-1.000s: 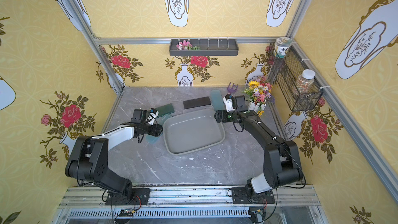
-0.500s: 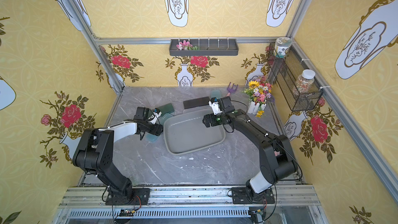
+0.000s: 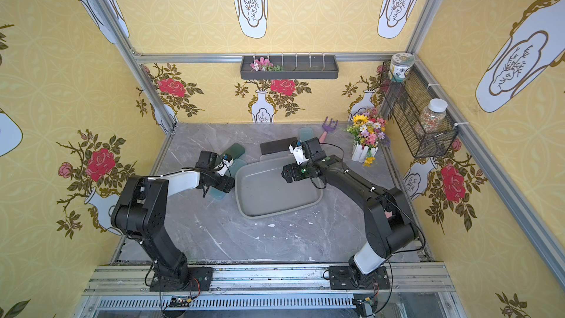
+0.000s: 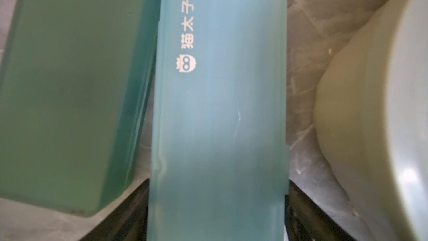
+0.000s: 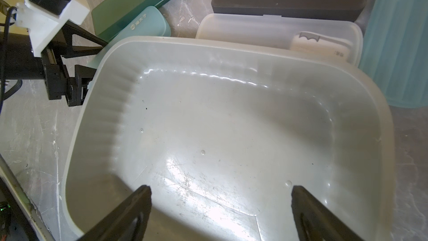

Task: Put the pencil case into the storage box
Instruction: Pick up the pencil case from the center of the board.

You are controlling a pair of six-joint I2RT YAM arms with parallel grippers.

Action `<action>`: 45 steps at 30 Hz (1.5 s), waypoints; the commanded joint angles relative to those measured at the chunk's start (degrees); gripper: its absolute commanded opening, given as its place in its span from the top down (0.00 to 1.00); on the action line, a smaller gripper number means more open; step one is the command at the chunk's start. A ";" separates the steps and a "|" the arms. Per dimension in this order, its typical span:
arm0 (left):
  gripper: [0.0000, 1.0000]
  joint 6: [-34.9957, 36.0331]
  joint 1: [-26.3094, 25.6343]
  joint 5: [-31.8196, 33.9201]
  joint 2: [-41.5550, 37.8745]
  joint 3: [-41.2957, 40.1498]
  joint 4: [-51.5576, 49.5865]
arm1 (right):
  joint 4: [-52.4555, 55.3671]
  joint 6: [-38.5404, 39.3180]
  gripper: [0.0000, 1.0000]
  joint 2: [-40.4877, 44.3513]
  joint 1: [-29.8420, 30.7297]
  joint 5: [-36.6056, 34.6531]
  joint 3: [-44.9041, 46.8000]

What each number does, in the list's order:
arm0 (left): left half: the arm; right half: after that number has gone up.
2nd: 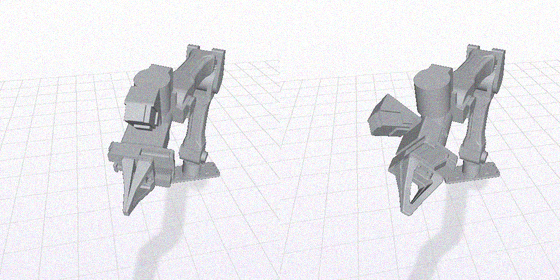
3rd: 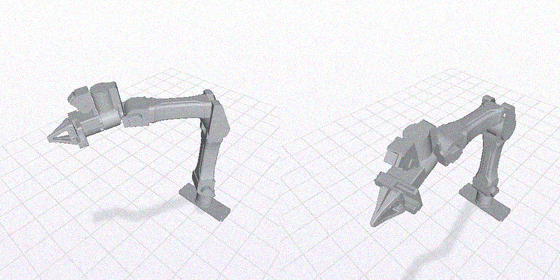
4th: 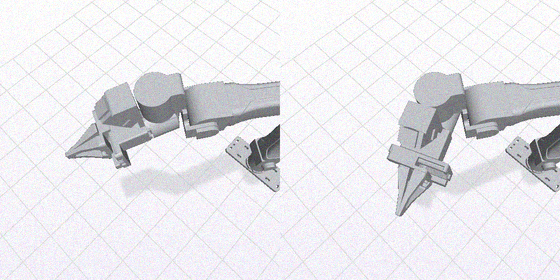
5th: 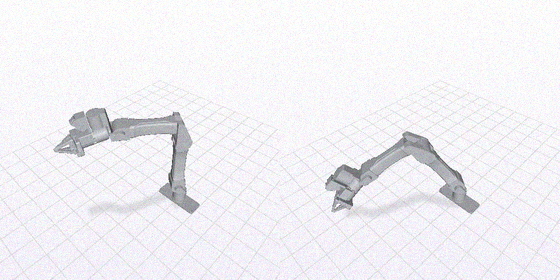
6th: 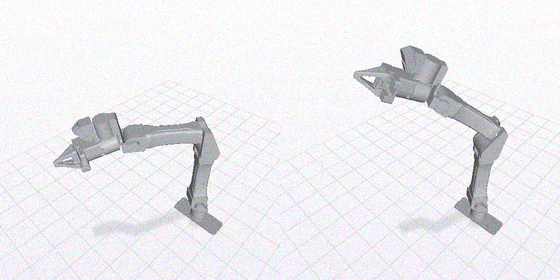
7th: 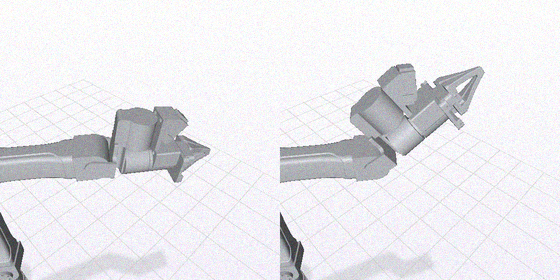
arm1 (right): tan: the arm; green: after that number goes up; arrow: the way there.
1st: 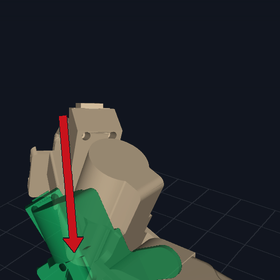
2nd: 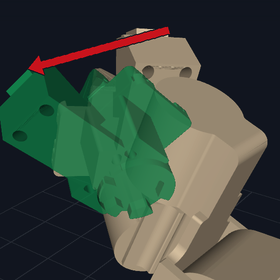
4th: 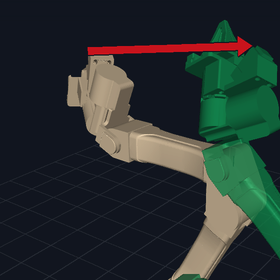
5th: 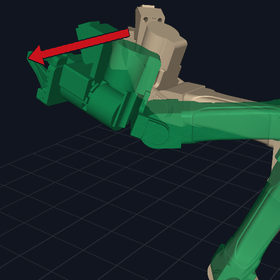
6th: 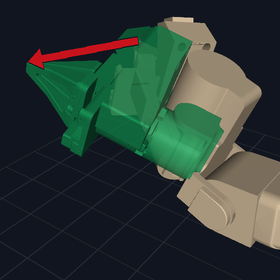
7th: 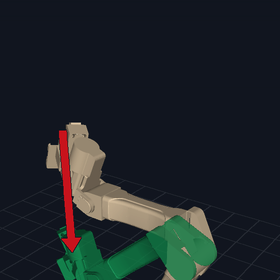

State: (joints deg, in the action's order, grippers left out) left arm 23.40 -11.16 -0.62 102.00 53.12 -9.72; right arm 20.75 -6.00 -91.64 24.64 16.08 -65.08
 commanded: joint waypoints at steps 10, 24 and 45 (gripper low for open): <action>0.28 -5.01 -0.80 4.44 2.76 0.48 -6.62 | -1.77 0.02 0.03 1.28 0.14 -1.31 1.22; 0.26 -9.37 -1.11 6.84 -2.14 -4.19 -4.11 | -1.14 -0.24 0.03 2.90 0.41 -1.35 1.79; 0.25 -12.85 -2.28 4.73 -11.16 -5.85 -3.56 | -2.03 -1.86 0.03 1.98 1.62 0.14 1.16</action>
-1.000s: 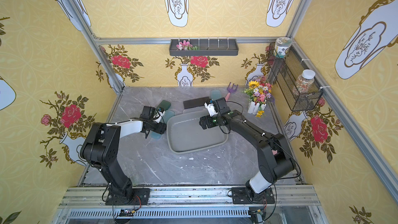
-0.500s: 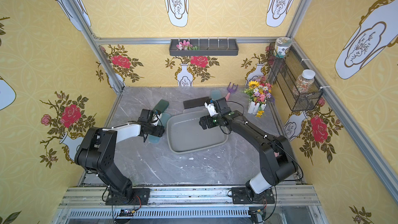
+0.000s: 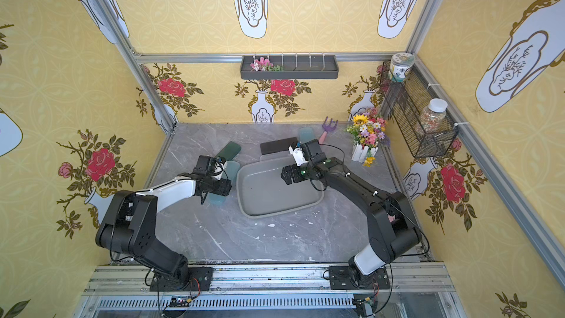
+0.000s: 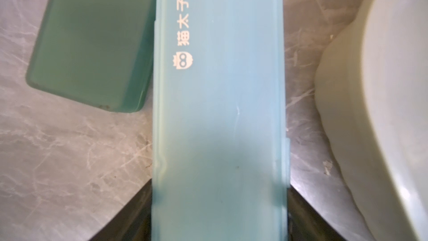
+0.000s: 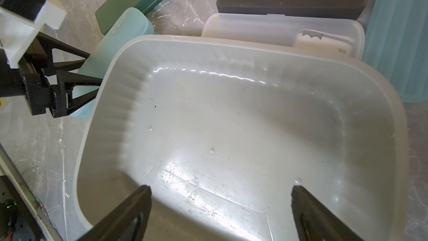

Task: Put the pencil case into the storage box
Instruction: Pick up the pencil case from the center of the board.

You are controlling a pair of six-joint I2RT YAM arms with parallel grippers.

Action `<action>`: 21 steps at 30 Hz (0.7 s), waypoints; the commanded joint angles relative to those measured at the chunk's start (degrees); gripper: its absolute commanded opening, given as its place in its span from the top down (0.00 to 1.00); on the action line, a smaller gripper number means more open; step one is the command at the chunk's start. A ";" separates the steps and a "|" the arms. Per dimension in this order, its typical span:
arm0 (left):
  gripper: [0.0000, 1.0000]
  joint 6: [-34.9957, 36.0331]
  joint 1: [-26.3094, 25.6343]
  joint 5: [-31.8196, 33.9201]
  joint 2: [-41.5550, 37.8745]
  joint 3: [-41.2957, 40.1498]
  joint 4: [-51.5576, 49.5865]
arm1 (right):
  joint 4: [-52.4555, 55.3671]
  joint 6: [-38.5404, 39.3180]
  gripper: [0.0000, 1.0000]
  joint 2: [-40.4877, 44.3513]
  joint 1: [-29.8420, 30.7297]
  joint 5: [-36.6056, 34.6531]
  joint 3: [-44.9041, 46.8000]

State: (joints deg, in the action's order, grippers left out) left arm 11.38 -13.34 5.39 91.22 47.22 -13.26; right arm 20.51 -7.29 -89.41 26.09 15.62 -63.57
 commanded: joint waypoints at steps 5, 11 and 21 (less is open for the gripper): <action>0.25 -1.48 -0.41 -0.80 -2.35 0.57 -0.76 | -3.47 -2.56 0.03 -0.94 0.21 2.23 -0.32; 0.25 -2.32 -0.44 2.19 -4.62 2.36 -3.61 | -7.32 -6.29 0.03 -2.25 0.32 6.46 -1.57; 0.25 -2.62 -1.04 3.56 -9.10 4.27 -6.41 | -8.00 -7.36 0.03 -4.45 1.88 6.36 -4.11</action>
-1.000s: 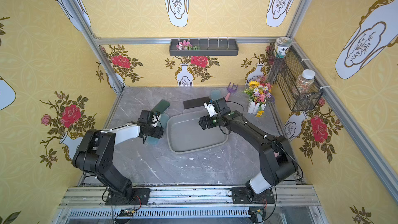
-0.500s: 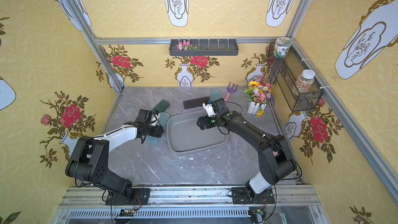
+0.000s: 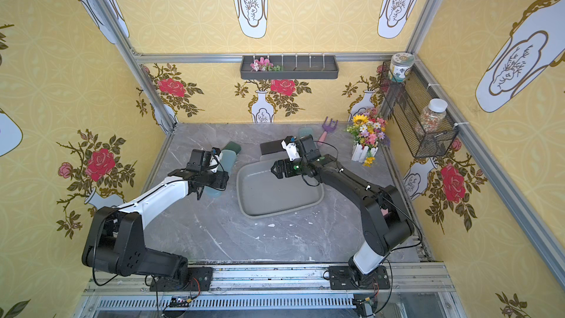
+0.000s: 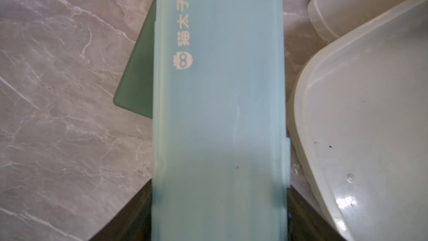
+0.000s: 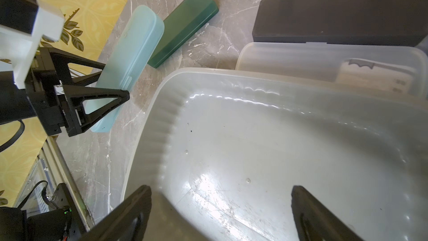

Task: Put the pencil case into the storage box
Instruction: Pick up the pencil case from the center of the board.

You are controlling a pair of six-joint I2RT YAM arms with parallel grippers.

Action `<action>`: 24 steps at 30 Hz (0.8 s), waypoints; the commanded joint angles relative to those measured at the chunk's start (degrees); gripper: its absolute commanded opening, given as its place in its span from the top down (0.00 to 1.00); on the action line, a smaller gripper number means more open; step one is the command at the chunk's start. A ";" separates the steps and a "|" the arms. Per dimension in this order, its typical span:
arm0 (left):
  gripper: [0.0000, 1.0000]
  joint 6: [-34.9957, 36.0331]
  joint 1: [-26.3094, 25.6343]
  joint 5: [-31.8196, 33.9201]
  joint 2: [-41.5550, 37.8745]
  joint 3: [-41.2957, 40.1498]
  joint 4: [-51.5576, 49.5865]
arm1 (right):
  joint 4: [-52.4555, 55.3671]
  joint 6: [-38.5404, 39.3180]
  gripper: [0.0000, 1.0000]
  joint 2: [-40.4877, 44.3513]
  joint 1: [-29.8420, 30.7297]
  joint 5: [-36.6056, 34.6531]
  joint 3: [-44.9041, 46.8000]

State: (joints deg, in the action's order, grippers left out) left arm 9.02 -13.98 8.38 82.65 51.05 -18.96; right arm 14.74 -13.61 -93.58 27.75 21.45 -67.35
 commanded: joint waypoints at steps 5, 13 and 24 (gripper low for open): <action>0.26 -0.66 -2.94 0.68 -2.03 1.24 -1.43 | -4.26 -3.31 0.03 -0.66 0.14 0.21 -0.20; 0.26 -2.22 -8.53 -2.67 -4.06 1.70 -0.11 | -11.79 -9.07 0.03 -1.71 0.30 -1.04 1.63; 0.26 -3.54 -15.85 -4.33 -2.13 3.04 2.03 | -27.00 -16.95 0.03 -3.36 0.86 0.32 6.49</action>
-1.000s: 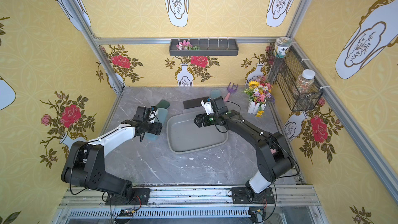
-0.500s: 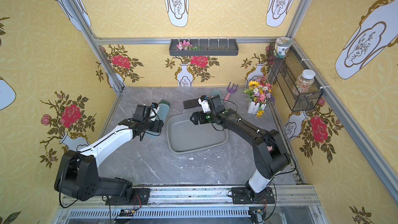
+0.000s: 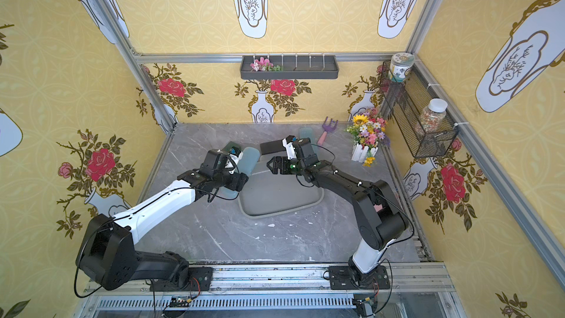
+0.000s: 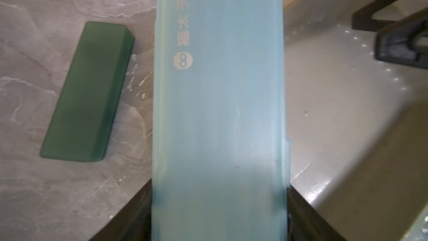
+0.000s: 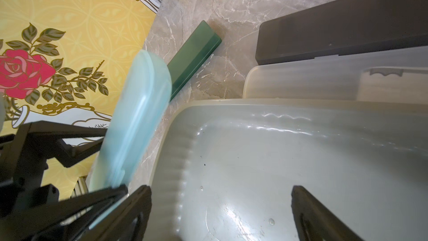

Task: Put the pencil case into the storage box
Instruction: Pick up the pencil case from the center of the board.

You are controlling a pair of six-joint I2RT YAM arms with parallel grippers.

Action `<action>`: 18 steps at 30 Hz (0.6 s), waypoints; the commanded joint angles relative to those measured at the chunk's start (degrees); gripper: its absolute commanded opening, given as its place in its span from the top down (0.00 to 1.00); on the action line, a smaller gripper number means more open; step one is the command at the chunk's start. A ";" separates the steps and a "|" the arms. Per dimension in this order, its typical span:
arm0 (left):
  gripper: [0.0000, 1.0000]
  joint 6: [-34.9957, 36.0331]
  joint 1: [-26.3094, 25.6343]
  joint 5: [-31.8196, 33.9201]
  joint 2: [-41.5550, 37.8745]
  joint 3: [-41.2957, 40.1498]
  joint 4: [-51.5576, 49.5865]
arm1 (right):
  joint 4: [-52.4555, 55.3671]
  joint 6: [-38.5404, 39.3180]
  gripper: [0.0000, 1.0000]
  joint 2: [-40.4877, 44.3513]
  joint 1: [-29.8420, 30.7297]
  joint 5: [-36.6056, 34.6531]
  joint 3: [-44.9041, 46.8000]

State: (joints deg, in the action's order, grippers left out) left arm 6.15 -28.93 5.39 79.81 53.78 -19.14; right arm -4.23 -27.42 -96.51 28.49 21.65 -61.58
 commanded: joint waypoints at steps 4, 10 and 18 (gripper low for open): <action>0.26 -0.97 -3.09 -1.69 2.56 1.38 2.61 | -11.91 -5.47 0.01 -1.60 0.33 1.11 1.32; 0.26 -1.14 -4.19 -2.04 4.28 2.26 3.56 | -15.99 -7.46 0.06 -2.41 0.93 1.47 2.00; 0.26 -1.75 -6.03 -2.43 5.36 3.12 5.00 | -18.58 -9.62 0.13 -3.86 1.87 1.07 1.68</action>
State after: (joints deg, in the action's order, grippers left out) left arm 5.10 -34.74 3.40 84.64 56.53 -16.56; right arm -19.44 -35.94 -99.81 30.02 22.50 -59.42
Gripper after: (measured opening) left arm 0.783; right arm 0.872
